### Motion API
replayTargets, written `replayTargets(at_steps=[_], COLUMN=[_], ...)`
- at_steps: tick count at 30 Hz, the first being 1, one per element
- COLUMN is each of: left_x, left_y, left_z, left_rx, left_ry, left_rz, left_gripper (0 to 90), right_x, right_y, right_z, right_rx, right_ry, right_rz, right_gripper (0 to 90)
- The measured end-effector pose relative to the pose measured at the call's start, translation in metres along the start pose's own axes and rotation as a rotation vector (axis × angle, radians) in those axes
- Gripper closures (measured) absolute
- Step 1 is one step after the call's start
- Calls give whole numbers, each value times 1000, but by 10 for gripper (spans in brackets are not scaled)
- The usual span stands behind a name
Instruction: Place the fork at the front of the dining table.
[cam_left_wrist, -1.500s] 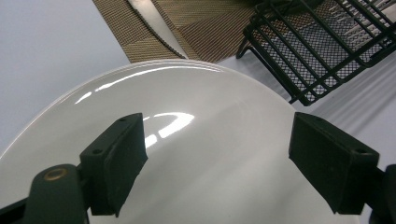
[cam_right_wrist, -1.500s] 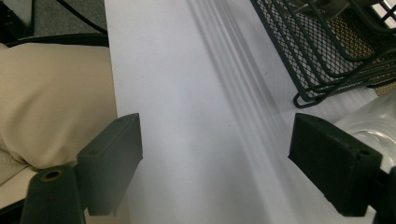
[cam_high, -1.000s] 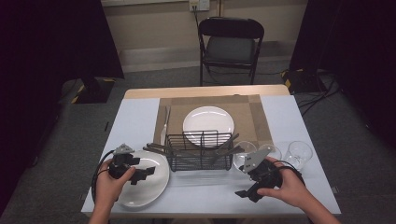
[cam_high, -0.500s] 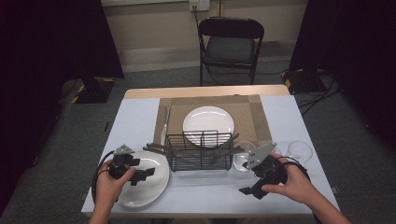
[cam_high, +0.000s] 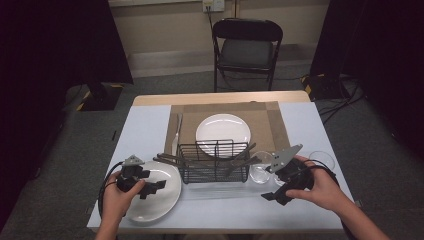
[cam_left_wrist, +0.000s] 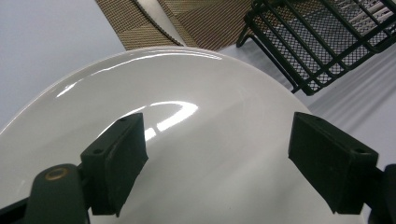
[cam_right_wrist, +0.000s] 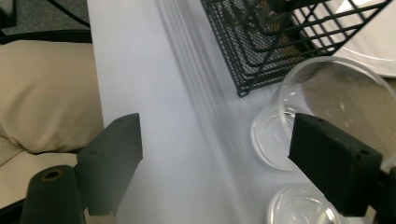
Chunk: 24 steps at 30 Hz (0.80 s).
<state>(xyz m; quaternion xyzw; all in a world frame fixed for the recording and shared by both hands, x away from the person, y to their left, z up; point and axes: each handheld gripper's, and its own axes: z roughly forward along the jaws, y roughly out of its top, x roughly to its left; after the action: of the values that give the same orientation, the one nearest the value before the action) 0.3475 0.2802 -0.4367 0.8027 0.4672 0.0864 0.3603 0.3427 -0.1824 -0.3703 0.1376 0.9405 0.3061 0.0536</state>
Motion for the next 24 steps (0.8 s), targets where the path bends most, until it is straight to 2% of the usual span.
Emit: replayTargets(at_steps=[14, 24], left_x=[0, 1], left_y=[0, -1], left_z=[-1, -3], left_rx=[10, 5], left_ry=[7, 9], left_rz=[8, 2], left_gripper=[189, 189], right_x=[-11, -15], right_y=[6, 15], right_z=[-8, -17], right_rx=[22, 3], right_ry=[-20, -27], right_rz=[-3, 1], right_gripper=[167, 168])
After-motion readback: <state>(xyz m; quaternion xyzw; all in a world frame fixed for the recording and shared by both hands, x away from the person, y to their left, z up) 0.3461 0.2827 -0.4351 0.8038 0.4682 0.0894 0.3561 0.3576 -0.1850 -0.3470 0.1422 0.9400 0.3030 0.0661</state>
